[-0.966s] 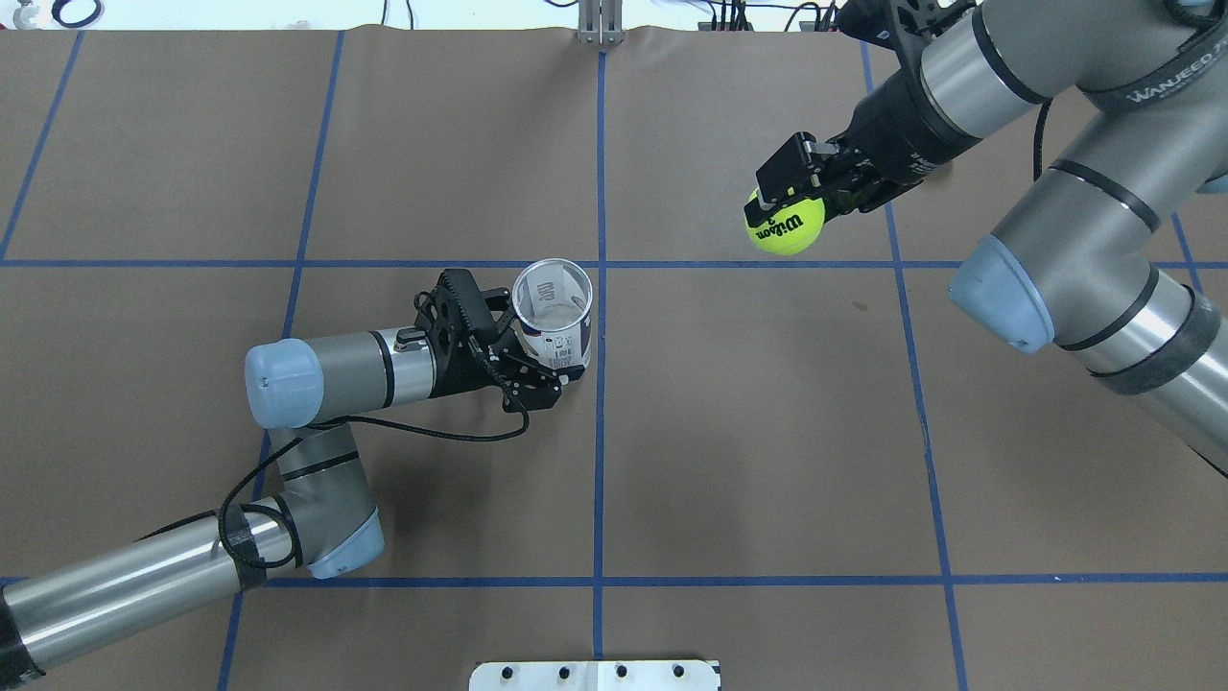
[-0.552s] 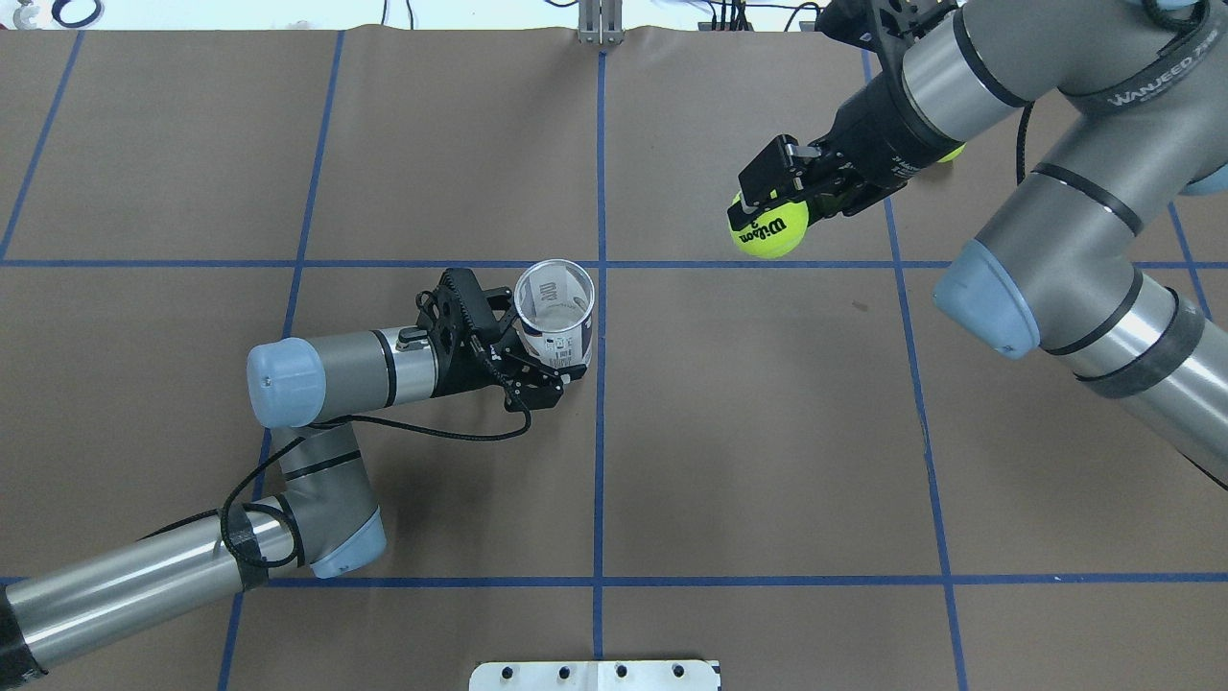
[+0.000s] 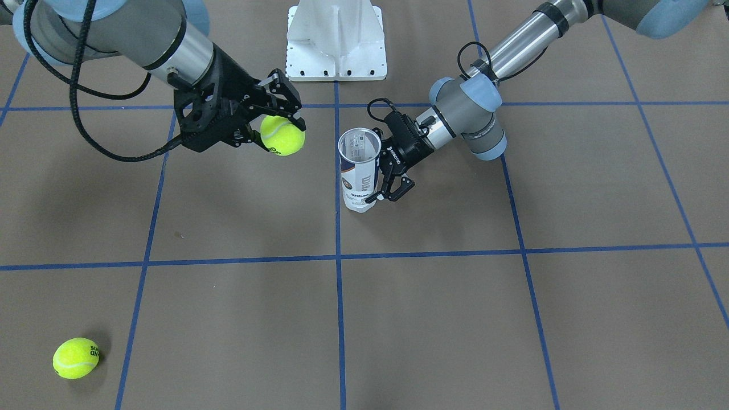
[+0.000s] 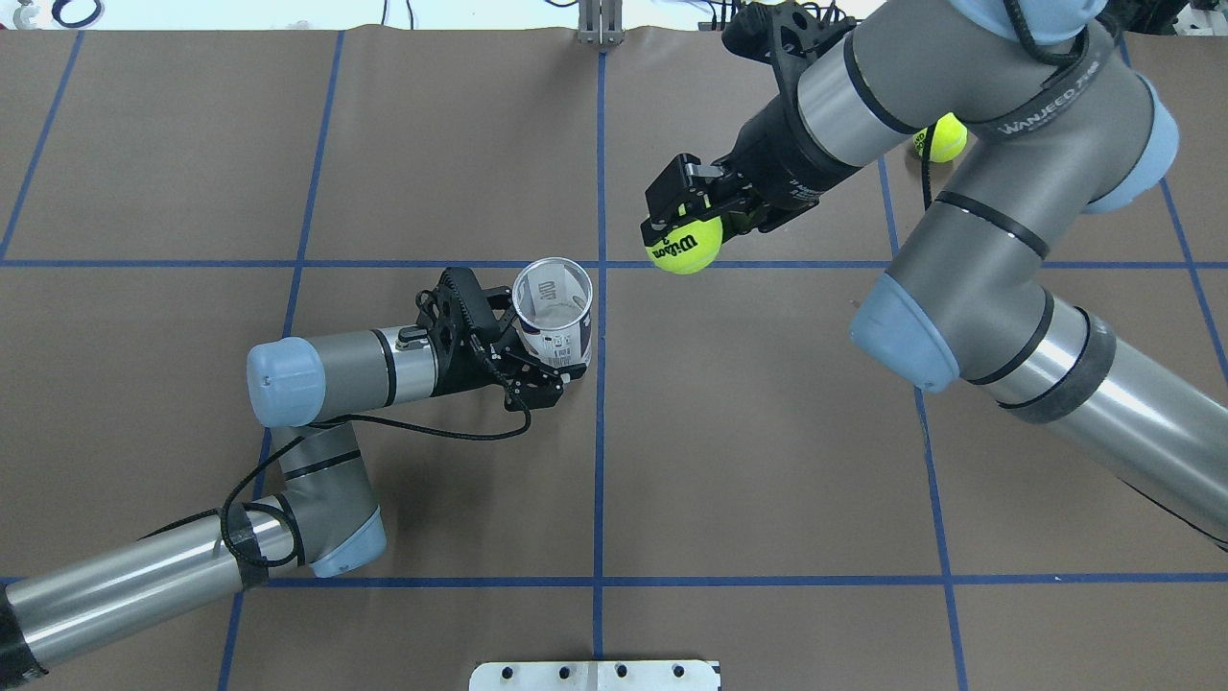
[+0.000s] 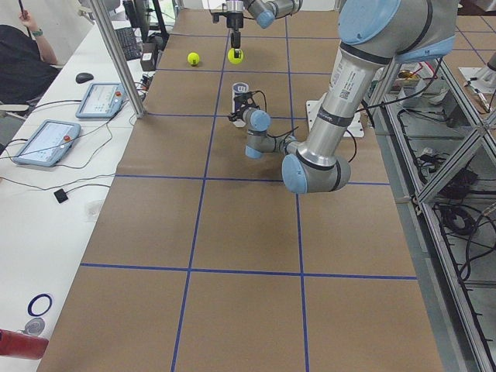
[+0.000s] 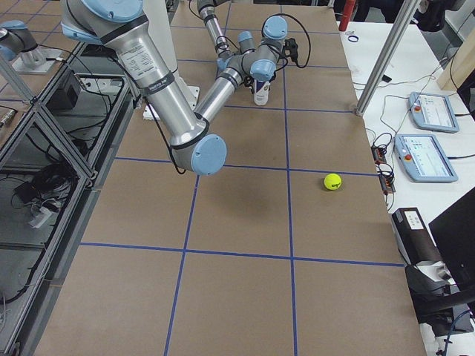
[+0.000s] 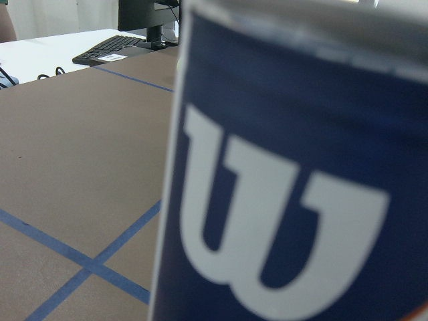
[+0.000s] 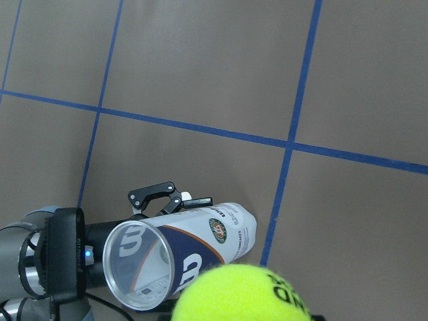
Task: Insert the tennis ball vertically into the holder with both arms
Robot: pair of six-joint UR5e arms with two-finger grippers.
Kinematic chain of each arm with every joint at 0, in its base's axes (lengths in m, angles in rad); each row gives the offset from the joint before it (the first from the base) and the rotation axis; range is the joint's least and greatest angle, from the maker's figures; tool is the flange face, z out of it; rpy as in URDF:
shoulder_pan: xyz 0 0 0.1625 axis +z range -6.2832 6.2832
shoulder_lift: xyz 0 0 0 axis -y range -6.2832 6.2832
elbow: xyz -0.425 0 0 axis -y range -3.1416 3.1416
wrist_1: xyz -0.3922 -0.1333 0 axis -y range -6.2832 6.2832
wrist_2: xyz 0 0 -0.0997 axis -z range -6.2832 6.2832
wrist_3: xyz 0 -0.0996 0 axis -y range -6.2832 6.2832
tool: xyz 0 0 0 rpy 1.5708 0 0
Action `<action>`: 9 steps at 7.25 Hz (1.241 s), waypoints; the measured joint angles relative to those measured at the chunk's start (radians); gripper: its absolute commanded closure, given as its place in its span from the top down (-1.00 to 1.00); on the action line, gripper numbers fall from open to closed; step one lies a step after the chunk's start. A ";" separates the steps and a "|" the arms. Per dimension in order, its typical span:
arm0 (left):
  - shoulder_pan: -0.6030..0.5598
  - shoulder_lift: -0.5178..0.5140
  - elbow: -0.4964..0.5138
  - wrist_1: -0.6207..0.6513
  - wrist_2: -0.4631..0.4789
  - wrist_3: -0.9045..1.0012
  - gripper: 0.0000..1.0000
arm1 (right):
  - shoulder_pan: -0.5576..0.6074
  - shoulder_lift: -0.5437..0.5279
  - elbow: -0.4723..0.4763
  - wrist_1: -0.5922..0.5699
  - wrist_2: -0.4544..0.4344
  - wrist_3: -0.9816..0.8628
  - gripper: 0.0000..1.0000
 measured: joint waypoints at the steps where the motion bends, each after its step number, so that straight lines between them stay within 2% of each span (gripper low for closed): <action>1: 0.000 0.000 0.000 0.000 0.000 0.000 0.97 | -0.023 0.037 -0.022 -0.001 -0.031 0.016 -1.00; 5: 0.001 -0.008 0.000 0.000 -0.001 -0.001 0.97 | -0.071 0.175 -0.137 -0.001 -0.115 0.062 -1.00; 9: 0.001 -0.012 0.000 0.000 -0.001 -0.002 0.95 | -0.112 0.188 -0.154 -0.001 -0.156 0.065 -1.00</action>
